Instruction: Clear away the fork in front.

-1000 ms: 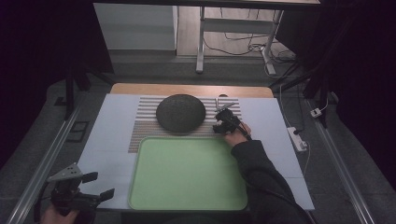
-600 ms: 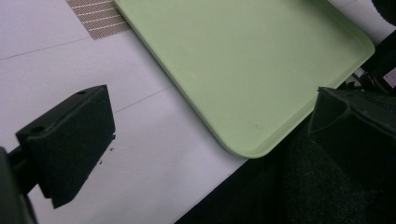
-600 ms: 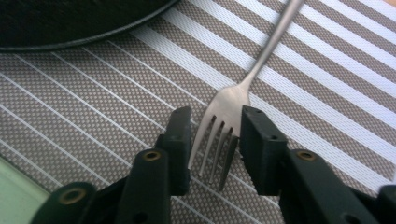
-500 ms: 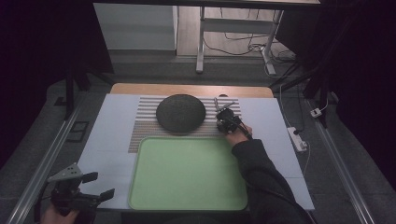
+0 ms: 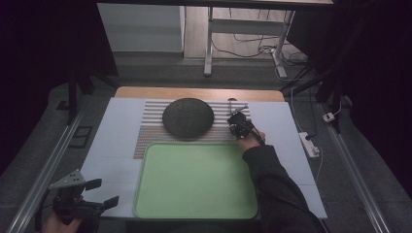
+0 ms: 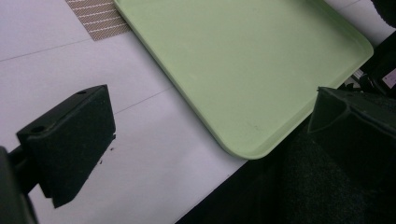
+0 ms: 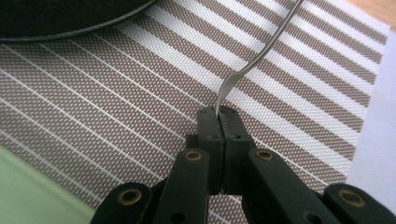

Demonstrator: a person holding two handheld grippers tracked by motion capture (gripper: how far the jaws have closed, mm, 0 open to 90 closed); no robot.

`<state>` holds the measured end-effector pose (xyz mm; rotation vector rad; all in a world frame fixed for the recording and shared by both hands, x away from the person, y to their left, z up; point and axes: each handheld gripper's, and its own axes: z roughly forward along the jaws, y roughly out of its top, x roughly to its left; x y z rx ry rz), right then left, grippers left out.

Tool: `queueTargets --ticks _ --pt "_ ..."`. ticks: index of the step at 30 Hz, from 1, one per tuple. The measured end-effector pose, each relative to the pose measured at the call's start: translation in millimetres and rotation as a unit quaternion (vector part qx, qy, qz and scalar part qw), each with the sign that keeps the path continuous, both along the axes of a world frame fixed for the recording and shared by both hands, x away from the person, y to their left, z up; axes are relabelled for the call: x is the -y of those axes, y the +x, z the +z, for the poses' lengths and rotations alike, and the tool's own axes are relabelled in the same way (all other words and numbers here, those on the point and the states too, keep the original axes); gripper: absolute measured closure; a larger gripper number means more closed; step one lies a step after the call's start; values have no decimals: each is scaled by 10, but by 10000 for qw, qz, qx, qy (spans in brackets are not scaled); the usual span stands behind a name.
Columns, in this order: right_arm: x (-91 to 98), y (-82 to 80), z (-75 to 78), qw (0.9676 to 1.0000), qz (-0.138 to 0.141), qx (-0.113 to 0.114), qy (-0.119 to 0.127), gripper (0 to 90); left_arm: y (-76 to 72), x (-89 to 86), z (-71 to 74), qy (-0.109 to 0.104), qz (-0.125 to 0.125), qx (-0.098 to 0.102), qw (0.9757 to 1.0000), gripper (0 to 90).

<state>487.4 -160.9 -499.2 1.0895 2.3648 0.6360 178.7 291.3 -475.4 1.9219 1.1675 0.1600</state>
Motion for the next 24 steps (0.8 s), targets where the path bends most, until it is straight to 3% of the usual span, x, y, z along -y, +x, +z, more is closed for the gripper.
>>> queueTargets --ticks 12,18,21,24 --pt "95 -260 252 9981 483 70 374 891 -13 3 20 -96 -85 170 9998 0" --pt "128 -401 329 9965 664 69 498 891 -23 -9 39 -251 -122 250 9993 0" --pt "156 -547 382 9948 813 36 616 891 -18 -4 40 -256 -141 248 9993 0" --pt "198 -680 411 9935 930 8 664 891 -16 7 43 -288 -202 385 9986 0"
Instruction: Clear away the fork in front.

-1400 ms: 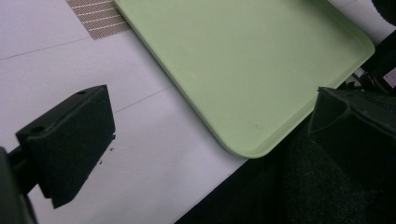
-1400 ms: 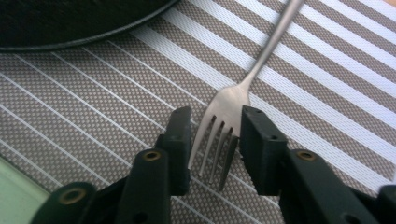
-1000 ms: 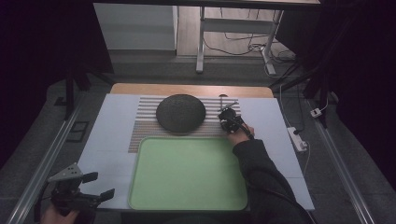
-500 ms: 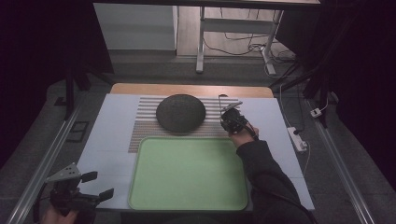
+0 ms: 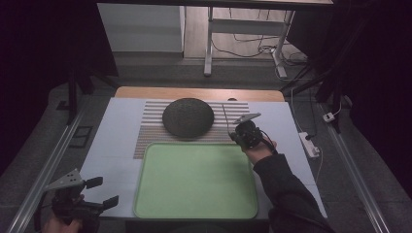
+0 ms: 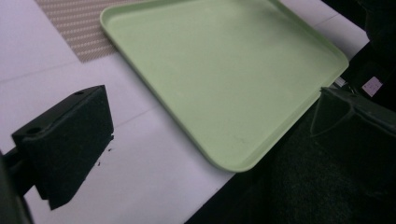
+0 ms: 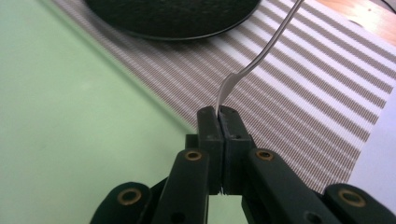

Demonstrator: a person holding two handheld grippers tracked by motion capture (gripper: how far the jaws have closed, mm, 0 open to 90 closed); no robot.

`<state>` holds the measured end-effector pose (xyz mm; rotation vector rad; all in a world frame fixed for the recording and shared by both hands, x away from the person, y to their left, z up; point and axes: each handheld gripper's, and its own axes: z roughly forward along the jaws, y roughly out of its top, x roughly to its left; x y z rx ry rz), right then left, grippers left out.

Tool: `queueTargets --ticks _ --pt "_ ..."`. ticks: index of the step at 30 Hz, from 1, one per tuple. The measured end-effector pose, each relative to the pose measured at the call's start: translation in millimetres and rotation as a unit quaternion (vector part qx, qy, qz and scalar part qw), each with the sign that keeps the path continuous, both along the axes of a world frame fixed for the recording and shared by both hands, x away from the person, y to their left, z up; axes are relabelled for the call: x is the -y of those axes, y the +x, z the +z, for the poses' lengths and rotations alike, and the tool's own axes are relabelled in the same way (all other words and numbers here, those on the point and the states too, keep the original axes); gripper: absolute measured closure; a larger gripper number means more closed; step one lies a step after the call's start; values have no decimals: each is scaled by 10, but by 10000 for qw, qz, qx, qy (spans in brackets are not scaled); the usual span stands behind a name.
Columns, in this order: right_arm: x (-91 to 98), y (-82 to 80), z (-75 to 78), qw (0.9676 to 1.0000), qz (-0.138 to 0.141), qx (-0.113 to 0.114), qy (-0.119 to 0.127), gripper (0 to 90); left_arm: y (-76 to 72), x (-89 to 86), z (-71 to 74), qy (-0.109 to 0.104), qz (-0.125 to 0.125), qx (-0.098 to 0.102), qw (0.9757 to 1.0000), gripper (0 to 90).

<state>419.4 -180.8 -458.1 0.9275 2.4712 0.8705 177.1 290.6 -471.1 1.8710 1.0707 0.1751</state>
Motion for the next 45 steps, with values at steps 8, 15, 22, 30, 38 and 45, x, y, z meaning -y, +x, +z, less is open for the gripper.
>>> queueTargets --ticks 8,15,22,30,38,45 --pt "137 -286 78 9995 221 -98 213 891 41 93 -5 154 -271 -56 9995 0" --pt "179 -540 119 9984 457 -102 305 891 62 158 3 294 -291 -63 9991 4" --pt "197 -821 145 9966 728 -151 356 890 105 241 18 297 -339 -44 9990 0" --pt "195 -1018 153 9928 1119 -206 375 890 253 432 -18 90 -825 -203 9963 0" --pt "142 -1249 153 9845 1675 -298 430 890 512 782 -27 432 -1389 -52 9894 0" --pt "89 -1407 142 9754 2046 -539 610 890 752 1013 -73 710 -1730 20 9824 0"
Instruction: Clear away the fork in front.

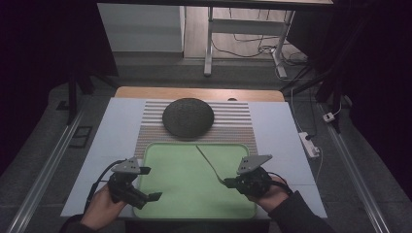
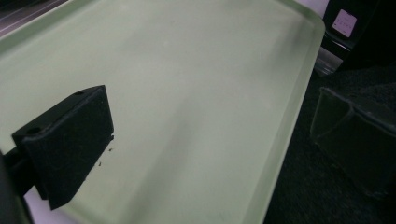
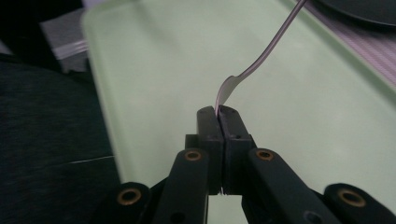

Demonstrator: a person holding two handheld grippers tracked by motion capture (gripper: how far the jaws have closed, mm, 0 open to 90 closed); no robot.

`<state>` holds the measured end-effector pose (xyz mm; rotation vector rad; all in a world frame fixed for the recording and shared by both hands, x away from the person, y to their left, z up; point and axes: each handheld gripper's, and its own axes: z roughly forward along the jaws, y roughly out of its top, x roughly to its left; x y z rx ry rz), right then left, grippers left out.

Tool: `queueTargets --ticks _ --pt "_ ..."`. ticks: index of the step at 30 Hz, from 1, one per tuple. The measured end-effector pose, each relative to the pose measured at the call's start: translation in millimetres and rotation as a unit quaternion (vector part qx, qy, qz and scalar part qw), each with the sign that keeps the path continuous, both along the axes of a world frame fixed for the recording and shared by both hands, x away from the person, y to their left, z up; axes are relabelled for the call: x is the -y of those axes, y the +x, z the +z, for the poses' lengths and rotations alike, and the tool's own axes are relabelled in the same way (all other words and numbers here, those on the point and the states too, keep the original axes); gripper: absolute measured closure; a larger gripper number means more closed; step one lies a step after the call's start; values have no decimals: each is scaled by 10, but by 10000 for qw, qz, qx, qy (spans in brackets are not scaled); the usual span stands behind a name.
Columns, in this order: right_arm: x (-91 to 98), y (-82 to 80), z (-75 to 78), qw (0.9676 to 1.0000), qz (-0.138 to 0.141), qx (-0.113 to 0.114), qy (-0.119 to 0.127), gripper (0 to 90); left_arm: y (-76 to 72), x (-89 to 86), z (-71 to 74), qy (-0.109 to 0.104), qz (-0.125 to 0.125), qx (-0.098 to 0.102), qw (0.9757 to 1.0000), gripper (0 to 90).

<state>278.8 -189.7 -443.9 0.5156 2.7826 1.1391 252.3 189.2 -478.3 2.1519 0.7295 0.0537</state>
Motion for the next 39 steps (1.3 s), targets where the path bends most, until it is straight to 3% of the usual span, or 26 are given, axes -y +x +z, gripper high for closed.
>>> queueTargets --ticks 8,14,20,23,25,30,32,33,34,35,38,39 --pt "-54 -113 -22 9988 467 -153 -7 890 171 168 -2 56 -230 101 9997 0" --pt "-130 -164 -55 9965 806 -202 -80 890 289 300 28 402 -390 87 9984 0" --pt "-212 -203 -58 9937 1088 -246 -125 890 355 438 58 610 -591 219 9961 0" --pt "-246 -213 -58 9920 1221 -296 -142 890 397 495 70 670 -690 184 9952 0" --pt "-257 -217 -58 9916 1249 -303 -146 890 456 556 89 836 -967 259 9915 0" --pt "-298 -220 -22 9890 1438 -311 -146 890 558 740 94 864 -1607 238 9829 0" --pt "-306 -219 -5 9882 1494 -305 -165 890 566 812 83 945 -1807 287 9786 0" --pt "-311 -220 -3 9880 1510 -310 -135 890 560 864 75 999 -1990 331 9743 7" --pt "-314 -220 2 9876 1531 -324 -121 890 560 864 75 999 -1990 331 9743 21" --pt "-314 -220 2 9876 1531 -324 -121 890 555 885 70 1001 -2085 349 9723 21" --pt "-314 -210 31 9853 1674 -319 -147 890 521 932 59 1117 -2308 431 9656 139" --pt "-314 -210 31 9853 1674 -319 -147 890 512 937 58 1148 -2423 464 9623 139"
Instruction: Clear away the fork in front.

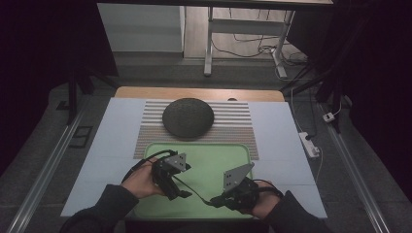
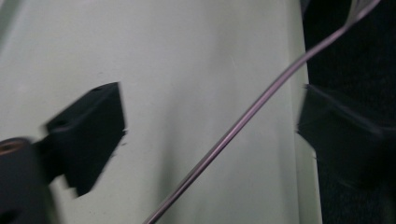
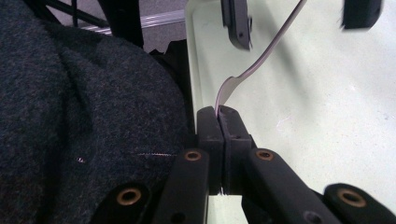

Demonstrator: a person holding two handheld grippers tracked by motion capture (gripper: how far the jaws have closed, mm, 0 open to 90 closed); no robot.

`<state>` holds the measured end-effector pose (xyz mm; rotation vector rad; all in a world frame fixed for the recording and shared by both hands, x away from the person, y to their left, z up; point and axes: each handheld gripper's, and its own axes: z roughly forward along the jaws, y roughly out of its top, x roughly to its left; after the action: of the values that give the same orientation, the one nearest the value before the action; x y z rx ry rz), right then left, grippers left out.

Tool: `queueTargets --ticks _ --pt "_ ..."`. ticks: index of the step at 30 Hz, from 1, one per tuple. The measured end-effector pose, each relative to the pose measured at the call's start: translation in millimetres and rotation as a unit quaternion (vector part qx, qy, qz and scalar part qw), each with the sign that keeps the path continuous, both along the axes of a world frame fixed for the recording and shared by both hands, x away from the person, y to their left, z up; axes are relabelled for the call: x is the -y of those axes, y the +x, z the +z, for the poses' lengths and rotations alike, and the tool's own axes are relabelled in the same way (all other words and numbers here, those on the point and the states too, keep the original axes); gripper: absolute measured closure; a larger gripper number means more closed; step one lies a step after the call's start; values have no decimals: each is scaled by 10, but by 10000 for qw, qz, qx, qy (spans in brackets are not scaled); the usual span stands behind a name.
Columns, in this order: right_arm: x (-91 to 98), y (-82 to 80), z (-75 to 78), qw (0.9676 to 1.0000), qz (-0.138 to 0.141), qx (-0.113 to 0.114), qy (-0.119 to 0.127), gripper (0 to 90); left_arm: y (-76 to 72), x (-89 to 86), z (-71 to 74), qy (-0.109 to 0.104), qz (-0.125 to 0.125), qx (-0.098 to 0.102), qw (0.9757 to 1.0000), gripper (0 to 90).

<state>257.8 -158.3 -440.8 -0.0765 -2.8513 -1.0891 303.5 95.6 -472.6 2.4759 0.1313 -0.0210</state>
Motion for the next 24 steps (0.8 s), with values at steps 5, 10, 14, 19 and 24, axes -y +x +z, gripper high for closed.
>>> queueTargets --ticks 5,10,14,19,24 --pt "4 22 9 9998 190 -75 -64 890 -47 0 9 52 -277 113 9995 367" --pt "-13 22 4 9992 327 -90 -201 890 -82 13 15 129 -579 173 9981 497" --pt "-28 15 2 9990 384 -117 -199 890 -111 47 -19 375 -768 301 9959 550" --pt "-47 16 1 9984 498 -119 -224 890 -139 75 -44 506 -1045 288 9928 673" --pt "-52 25 -8 9983 506 -156 -262 890 -160 95 -49 569 -1109 409 9914 746"
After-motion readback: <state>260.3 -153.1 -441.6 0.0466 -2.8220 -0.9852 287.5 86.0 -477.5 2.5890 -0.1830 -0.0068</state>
